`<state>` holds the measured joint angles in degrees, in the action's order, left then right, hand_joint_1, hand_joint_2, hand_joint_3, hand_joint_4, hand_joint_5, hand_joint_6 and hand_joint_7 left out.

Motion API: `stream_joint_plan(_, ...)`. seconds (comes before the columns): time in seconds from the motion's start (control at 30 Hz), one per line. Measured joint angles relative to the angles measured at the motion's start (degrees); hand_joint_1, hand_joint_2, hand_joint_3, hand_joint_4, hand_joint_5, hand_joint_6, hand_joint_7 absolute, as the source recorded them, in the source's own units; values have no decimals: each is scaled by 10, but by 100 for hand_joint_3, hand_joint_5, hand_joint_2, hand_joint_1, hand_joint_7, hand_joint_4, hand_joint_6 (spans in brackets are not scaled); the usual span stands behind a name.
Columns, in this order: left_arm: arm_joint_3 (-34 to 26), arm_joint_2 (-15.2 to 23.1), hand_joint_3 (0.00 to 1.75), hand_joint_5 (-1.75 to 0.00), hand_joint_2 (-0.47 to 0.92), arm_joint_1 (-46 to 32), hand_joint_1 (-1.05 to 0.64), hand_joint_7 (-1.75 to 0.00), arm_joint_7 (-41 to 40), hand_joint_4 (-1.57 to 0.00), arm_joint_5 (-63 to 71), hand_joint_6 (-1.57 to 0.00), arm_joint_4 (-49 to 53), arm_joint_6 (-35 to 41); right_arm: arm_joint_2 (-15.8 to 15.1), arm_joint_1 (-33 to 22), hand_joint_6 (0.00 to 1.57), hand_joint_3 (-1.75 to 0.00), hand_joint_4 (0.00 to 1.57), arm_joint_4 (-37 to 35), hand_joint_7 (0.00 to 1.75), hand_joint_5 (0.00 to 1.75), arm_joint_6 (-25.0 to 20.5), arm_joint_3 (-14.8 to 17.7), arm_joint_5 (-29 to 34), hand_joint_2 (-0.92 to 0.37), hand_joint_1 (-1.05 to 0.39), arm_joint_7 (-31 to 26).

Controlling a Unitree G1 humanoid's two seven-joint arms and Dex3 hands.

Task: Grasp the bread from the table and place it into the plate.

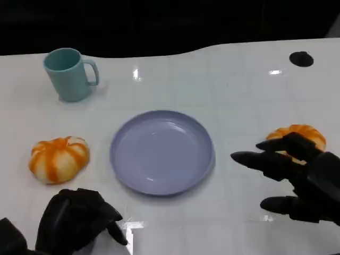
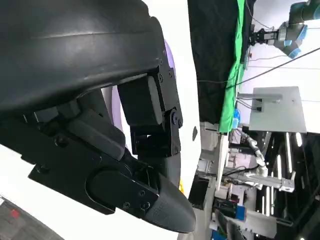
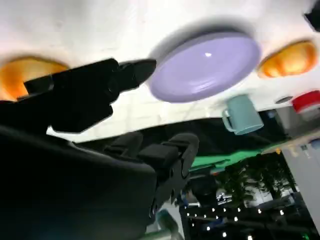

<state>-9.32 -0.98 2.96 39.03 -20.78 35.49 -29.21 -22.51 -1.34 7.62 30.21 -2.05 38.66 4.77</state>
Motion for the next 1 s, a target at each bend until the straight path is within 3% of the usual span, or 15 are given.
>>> stream_joint_plan(0.17,0,-1,0,-72,80,0,-104,-37,0,-157,0,-157,0,0,-9,19,36,0,0,16,6,59,-43,-5,89,-80,-43,-34)
stream_joint_plan(0.43,0,-2,0,-72,80,0,-105,-37,0,-157,0,-157,0,0,-9,40,35,0,0,30,4,50,-135,-31,159,-77,-46,-35)
stream_joint_plan(0.63,0,-2,0,-72,80,0,-104,-37,-1,-157,0,-157,-1,1,-10,52,36,-1,0,31,3,54,-197,-50,189,-77,-45,-29)
stream_joint_plan(1.0,0,-3,0,-71,80,-1,-104,-36,-1,-157,-1,-157,-4,3,-23,63,37,0,1,48,2,54,-275,-77,223,-76,-43,46)
